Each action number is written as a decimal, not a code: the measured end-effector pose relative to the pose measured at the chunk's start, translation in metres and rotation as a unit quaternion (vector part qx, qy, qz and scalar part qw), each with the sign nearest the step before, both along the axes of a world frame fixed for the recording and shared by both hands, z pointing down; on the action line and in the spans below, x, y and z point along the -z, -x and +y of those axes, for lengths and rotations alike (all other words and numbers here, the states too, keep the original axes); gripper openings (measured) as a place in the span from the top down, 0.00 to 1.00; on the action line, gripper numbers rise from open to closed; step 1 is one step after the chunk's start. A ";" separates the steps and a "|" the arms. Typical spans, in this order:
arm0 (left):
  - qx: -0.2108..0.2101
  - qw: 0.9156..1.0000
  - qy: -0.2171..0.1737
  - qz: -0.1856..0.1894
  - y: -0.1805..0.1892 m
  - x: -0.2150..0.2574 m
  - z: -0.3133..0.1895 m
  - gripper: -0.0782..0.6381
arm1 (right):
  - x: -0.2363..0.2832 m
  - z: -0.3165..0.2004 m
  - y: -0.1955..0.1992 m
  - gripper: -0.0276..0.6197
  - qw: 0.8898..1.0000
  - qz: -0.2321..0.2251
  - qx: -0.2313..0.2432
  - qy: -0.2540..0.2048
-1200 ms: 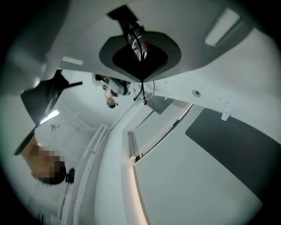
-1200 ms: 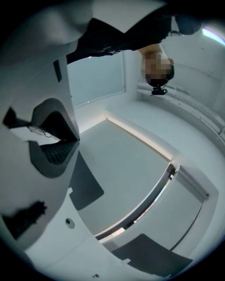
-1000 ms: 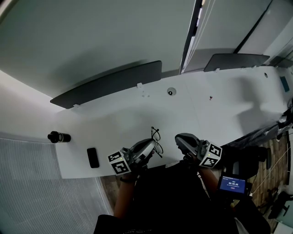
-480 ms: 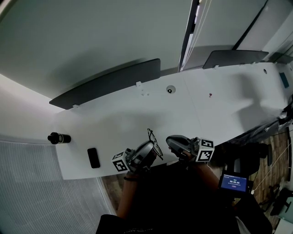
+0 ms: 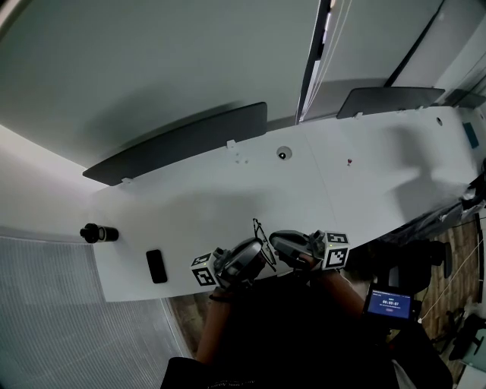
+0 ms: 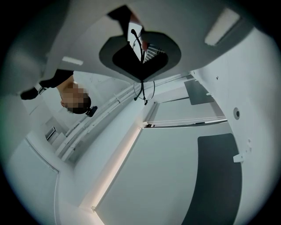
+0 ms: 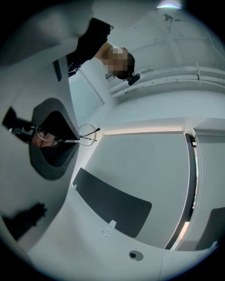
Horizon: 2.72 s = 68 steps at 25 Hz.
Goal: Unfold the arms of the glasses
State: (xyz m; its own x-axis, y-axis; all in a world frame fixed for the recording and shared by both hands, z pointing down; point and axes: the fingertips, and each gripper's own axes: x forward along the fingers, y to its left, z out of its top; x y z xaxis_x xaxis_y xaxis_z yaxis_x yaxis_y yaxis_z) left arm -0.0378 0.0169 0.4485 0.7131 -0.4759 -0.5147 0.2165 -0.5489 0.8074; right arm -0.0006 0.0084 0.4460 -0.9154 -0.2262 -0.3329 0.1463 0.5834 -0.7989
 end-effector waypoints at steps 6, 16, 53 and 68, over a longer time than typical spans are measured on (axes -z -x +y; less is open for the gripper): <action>-0.004 1.000 0.002 0.002 0.000 0.002 0.003 0.87 | 0.003 0.002 0.005 0.94 1.000 -0.021 0.017 0.015; -0.009 1.000 0.003 -0.001 0.002 0.000 0.004 0.87 | 0.001 0.004 0.011 0.87 0.998 -0.033 0.034 0.033; 0.033 0.992 0.078 -0.095 0.021 -0.044 -0.003 0.76 | -0.049 -0.002 0.005 0.95 0.974 -0.055 0.032 0.218; -0.021 0.959 0.232 -0.162 -0.001 -0.056 0.024 0.73 | -0.066 -0.027 -0.018 0.95 0.969 -0.054 -0.048 0.236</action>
